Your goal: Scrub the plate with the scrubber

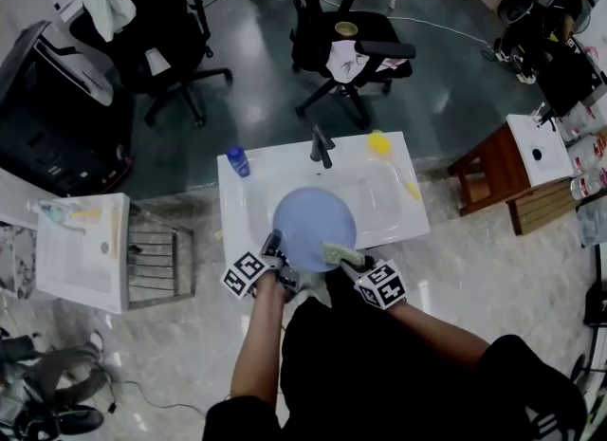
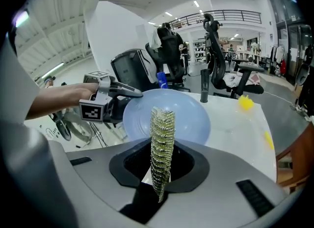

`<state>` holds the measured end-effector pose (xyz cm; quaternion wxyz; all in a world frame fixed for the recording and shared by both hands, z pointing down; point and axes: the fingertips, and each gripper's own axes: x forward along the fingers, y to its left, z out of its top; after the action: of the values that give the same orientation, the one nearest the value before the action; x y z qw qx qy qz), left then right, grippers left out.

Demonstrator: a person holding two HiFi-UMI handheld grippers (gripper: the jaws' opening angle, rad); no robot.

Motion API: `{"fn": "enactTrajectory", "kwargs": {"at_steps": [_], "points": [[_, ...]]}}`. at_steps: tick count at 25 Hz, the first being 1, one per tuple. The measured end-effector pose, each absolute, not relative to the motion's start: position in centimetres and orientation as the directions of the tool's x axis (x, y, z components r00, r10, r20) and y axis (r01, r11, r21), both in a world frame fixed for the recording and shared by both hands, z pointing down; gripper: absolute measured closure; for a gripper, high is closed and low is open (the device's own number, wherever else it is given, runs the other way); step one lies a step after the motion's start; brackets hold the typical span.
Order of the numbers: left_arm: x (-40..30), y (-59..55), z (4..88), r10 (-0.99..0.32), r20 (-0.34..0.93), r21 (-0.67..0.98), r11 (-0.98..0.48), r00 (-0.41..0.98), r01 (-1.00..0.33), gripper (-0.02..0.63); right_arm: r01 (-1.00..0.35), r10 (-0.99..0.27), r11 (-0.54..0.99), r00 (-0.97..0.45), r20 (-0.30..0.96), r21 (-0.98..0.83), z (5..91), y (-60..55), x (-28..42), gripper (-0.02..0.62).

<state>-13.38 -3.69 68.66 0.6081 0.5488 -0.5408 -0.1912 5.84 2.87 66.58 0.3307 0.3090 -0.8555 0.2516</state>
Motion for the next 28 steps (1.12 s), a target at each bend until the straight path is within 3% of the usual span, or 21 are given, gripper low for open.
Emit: {"fn": "enactTrajectory", "kwargs": {"at_steps": [28], "points": [[-12.0, -4.9, 68.7, -0.814, 0.454, 0.878, 0.34, 0.362, -0.337, 0.525, -0.604, -0.242, 0.684, -0.716, 0.654, -0.408, 65.1, 2.0, 1.6, 0.532]]}}
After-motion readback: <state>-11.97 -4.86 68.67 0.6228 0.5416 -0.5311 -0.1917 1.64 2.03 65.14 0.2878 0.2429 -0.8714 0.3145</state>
